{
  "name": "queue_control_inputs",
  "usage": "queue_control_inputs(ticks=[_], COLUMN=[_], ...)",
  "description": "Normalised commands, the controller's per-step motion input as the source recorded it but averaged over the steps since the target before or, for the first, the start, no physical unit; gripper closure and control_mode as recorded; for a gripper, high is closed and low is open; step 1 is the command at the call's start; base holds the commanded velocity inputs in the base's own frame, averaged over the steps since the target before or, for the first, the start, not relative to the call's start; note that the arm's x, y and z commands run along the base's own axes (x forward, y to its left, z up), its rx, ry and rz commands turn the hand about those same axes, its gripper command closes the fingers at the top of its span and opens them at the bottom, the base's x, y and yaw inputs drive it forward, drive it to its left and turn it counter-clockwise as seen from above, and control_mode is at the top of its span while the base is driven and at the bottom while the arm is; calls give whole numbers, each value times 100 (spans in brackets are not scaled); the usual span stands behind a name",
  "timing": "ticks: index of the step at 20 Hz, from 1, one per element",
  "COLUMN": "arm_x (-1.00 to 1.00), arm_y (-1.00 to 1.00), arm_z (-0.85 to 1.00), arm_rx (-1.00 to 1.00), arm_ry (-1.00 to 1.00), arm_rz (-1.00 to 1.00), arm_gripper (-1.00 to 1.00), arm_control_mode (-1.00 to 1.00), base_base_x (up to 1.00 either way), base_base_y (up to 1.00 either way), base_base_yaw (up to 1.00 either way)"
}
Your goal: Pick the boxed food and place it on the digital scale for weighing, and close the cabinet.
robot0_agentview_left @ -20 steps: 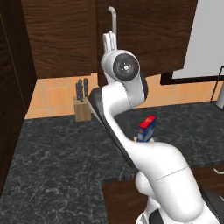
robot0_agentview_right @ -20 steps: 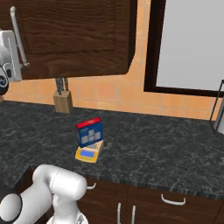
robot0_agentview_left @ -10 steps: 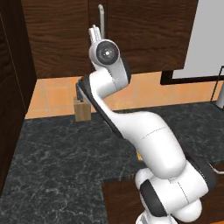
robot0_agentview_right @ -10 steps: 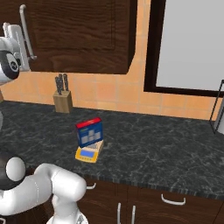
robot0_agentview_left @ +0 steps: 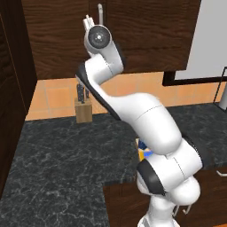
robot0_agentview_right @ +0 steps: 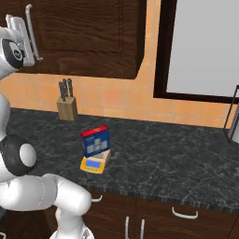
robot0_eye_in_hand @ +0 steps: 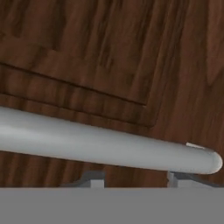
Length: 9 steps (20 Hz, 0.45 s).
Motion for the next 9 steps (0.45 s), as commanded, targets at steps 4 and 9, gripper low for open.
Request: queue_control_inputs(ticks=[4, 9], arm_x=[60, 3], arm_y=[-14, -8], arm_z=[-47, -34], arm_rx=[-11, -14], arm_ry=[13, 5], arm_rz=[0, 0], arm_gripper=[-100, -100], arm_control_mode=[-100, -100], base_base_x=[0, 0], base_base_y=[0, 0], base_base_yaw=[0, 0])
